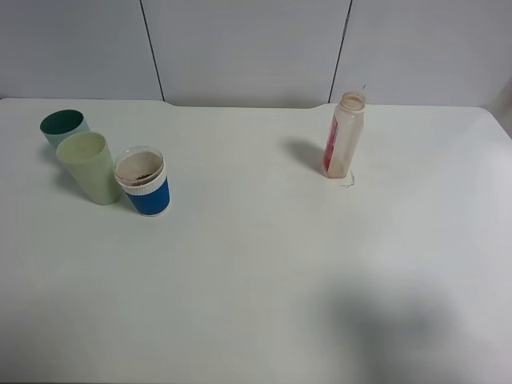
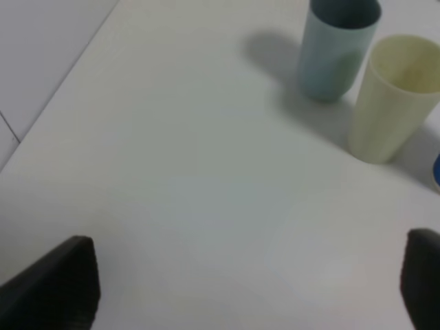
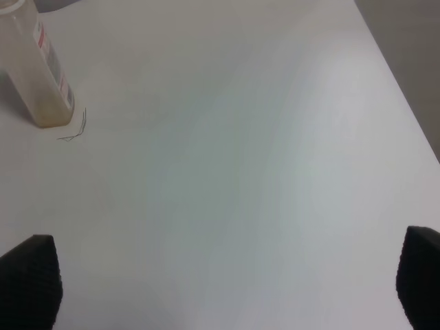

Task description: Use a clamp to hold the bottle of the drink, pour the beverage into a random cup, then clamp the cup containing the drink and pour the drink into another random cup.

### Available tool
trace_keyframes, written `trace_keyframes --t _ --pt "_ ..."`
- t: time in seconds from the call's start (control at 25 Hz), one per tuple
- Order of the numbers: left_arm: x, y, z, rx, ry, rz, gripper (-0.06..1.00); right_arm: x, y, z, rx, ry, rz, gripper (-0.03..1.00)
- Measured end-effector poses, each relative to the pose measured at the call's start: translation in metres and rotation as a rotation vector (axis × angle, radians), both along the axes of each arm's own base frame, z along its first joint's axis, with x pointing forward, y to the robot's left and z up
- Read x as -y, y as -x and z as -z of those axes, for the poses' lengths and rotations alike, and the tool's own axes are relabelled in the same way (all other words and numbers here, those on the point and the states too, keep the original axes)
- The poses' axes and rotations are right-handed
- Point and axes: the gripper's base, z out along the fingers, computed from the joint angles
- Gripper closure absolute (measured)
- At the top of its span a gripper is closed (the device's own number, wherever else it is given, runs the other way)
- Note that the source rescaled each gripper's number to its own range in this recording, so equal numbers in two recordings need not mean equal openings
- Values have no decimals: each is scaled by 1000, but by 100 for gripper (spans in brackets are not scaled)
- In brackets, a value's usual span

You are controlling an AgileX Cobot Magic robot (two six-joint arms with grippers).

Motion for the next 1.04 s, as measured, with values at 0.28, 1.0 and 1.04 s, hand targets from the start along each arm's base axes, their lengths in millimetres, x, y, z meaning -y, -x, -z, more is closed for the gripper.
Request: trace_keyframes --t 0.28,1.0,1.04 --pt "0 0 0 0 1 1 27 0 0 0 0 0 0 -1" --pt "0 0 0 0 1 2 27 0 0 0 0 0 0 -1" --pt "0 0 0 0 1 2 27 0 0 0 0 0 0 -1"
